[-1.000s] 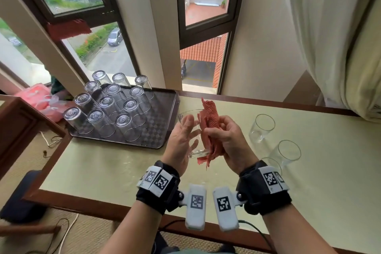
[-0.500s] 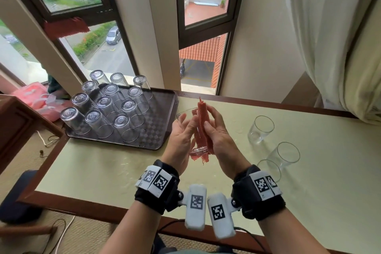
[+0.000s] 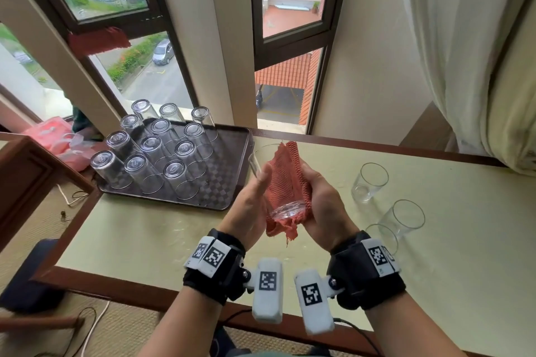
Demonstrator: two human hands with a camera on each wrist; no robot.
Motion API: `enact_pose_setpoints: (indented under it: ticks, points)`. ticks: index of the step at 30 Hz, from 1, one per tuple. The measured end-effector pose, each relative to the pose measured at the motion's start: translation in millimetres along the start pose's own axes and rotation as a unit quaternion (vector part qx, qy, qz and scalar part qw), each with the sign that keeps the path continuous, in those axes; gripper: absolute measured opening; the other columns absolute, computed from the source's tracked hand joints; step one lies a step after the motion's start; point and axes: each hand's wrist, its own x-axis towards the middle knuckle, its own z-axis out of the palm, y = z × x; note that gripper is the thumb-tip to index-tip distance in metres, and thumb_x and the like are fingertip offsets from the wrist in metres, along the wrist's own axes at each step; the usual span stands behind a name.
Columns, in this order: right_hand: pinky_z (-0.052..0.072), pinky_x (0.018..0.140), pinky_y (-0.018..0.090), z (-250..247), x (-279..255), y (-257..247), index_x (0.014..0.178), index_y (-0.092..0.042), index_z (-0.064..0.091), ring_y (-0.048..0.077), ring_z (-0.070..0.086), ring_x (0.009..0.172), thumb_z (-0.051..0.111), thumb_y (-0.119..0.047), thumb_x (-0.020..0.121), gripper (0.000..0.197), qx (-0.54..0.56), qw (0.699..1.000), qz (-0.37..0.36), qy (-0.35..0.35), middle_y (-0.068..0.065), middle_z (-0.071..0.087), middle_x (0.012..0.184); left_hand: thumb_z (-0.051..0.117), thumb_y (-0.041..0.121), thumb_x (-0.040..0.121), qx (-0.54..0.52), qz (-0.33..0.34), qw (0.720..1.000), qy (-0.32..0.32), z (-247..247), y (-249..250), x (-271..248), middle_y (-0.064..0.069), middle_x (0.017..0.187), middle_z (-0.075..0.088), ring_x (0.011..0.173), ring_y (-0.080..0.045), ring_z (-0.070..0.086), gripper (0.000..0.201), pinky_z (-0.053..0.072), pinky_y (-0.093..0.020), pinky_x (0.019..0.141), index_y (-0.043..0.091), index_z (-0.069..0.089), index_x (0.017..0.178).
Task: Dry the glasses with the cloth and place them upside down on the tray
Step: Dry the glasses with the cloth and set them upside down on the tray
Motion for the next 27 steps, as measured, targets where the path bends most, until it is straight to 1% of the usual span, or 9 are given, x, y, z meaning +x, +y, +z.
enact_pose_setpoints:
  ticks: [2,4,7,9,16,19,21,23,27]
  points:
    - [0.050,0.103,0.046,-2.4,0.6,-2.3,0.146,-0.022,0.047,0.025,0.063,0.121,0.024,-0.028,0.109,0.043,0.014,1.000,-0.004,0.001,0.006,0.064,0.134,0.058,0.067,0.080,0.028,0.005,0.999,0.018,0.5,0.8,0.5,-0.014,0.127,0.066,0.107,-0.033,0.065,0.078,0.055,-0.046,0.085,0.018,0.053,0.141]
    - [0.053,0.100,0.039,-4.5,1.4,-3.6,0.149,-0.023,0.042,0.021,0.062,0.122,0.023,-0.021,0.109,0.045,-0.031,0.999,-0.025,0.005,0.003,0.060,0.139,0.068,0.064,0.077,0.042,0.019,0.998,0.042,0.9,4.6,1.8,-0.007,0.123,0.068,0.116,-0.026,0.061,0.083,0.050,-0.038,0.096,0.009,0.054,0.136]
    - [0.054,0.097,0.031,-4.5,2.3,-1.1,0.150,-0.027,0.040,0.015,0.062,0.121,0.023,-0.012,0.108,0.047,-0.119,0.991,-0.066,0.009,0.001,0.058,0.140,0.057,0.029,0.095,0.004,0.031,0.999,0.028,6.5,11.8,0.2,0.002,0.100,0.072,0.105,-0.017,0.063,0.034,0.052,-0.023,0.083,0.006,0.055,0.119]
    - [0.054,0.094,0.028,-2.1,0.4,1.4,0.150,-0.027,0.039,0.013,0.062,0.121,0.025,-0.013,0.107,0.047,-0.126,0.988,-0.085,0.000,0.001,0.059,0.139,0.053,0.018,0.100,0.014,0.035,0.999,0.004,11.1,16.1,-0.6,0.001,0.102,0.072,0.104,-0.015,0.064,0.016,0.053,-0.022,0.085,0.011,0.059,0.113]
    - [0.052,0.101,0.042,-4.3,-8.7,-6.6,0.152,-0.018,0.038,0.028,0.060,0.125,0.024,-0.021,0.108,0.046,0.062,0.996,-0.041,-0.041,0.010,0.059,0.141,0.079,0.055,0.076,-0.001,0.041,0.999,-0.017,16.8,19.4,-6.0,-0.022,0.125,0.056,0.112,-0.032,0.060,0.093,0.054,-0.045,0.097,0.003,0.042,0.144]
    - [0.053,0.099,0.038,-7.6,-7.6,-9.8,0.153,-0.019,0.035,0.026,0.060,0.126,0.025,-0.018,0.108,0.047,0.032,0.998,-0.046,-0.030,0.009,0.057,0.143,0.079,0.058,0.073,0.039,0.048,0.998,0.006,14.1,18.3,-6.8,-0.017,0.135,0.058,0.127,-0.032,0.053,0.091,0.040,-0.054,0.111,0.007,0.047,0.142]
    - [0.056,0.089,0.032,-6.7,-6.7,-11.2,0.154,-0.021,0.033,0.022,0.064,0.119,0.027,-0.015,0.107,0.048,-0.032,0.997,-0.073,-0.023,0.009,0.055,0.143,0.081,0.040,0.077,-0.001,0.053,0.998,0.031,14.0,23.0,-5.8,-0.010,0.131,0.063,0.126,-0.026,0.057,0.086,0.046,-0.043,0.105,0.007,0.038,0.145]
    - [0.057,0.079,0.028,-3.3,-5.0,-11.0,0.154,-0.021,0.033,0.020,0.068,0.106,0.029,-0.012,0.107,0.048,-0.079,0.992,-0.095,-0.028,0.010,0.057,0.139,0.067,0.018,0.085,-0.033,0.045,0.998,0.024,16.5,29.5,-5.2,-0.011,0.129,0.062,0.123,-0.022,0.060,0.076,0.053,-0.036,0.096,0.007,0.026,0.148]
    - [0.057,0.088,0.034,2.2,-6.3,-17.5,0.153,-0.019,0.035,0.023,0.065,0.118,0.035,-0.025,0.102,0.052,-0.043,0.994,-0.087,-0.043,0.010,0.057,0.141,0.058,0.032,0.092,0.026,0.058,0.998,-0.004,29.6,37.1,-6.2,-0.009,0.127,0.062,0.113,-0.015,0.066,0.054,0.057,-0.030,0.087,0.013,0.036,0.138]
